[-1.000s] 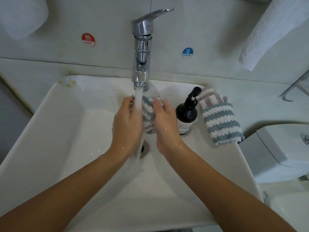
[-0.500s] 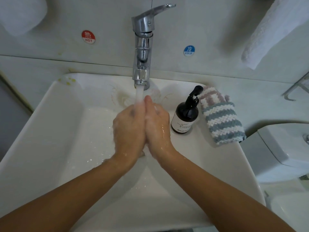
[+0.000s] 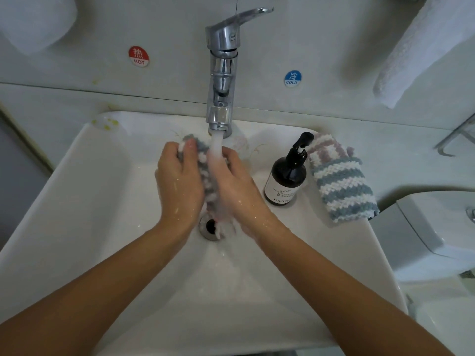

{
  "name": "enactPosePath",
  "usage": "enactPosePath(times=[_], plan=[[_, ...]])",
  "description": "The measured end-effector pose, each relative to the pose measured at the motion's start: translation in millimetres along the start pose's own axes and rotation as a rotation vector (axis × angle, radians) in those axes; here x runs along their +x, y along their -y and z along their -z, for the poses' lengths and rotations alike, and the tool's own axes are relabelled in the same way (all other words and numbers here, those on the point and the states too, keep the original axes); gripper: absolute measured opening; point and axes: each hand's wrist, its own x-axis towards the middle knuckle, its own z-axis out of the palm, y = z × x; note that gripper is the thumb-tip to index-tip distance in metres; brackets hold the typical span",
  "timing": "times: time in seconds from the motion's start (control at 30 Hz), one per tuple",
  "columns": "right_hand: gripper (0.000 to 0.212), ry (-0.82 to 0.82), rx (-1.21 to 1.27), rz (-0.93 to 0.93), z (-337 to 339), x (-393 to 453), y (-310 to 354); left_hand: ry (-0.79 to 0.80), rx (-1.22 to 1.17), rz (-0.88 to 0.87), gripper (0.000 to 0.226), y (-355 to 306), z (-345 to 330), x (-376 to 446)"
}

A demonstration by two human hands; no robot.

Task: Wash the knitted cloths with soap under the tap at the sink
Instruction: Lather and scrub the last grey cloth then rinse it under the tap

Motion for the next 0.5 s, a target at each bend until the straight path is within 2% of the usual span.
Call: enactPosePath(times=[0.07,0.17,0.27,0.37,0.47,0.5], plan=[[0.032,-0.029,-0.029,0.024,2,2,1,0.073,-0.004,0.004,0.004,0,0,1],[0.019,-0.104,0.010,0.051,5,1,0,0.208,-0.024,0.041,0.018,-2,-2,-3],[0.009,-0.169,0.115,0.015,9,2,1,0.310,-0.034,0.046,0.012,-9,-3,-10],[0.020,-0.223,0.196,0.007,13,5,2,0.377,-0.020,0.064,0.018,-13,-3,-13],[0.031,-0.243,0.275,0.009,17,4,5,0.409,0.093,0.051,0.013,-8,-5,-14],[0.033,-0.247,0.298,0.025,19,3,6,0.403,0.120,0.052,0.021,-8,-5,-15]])
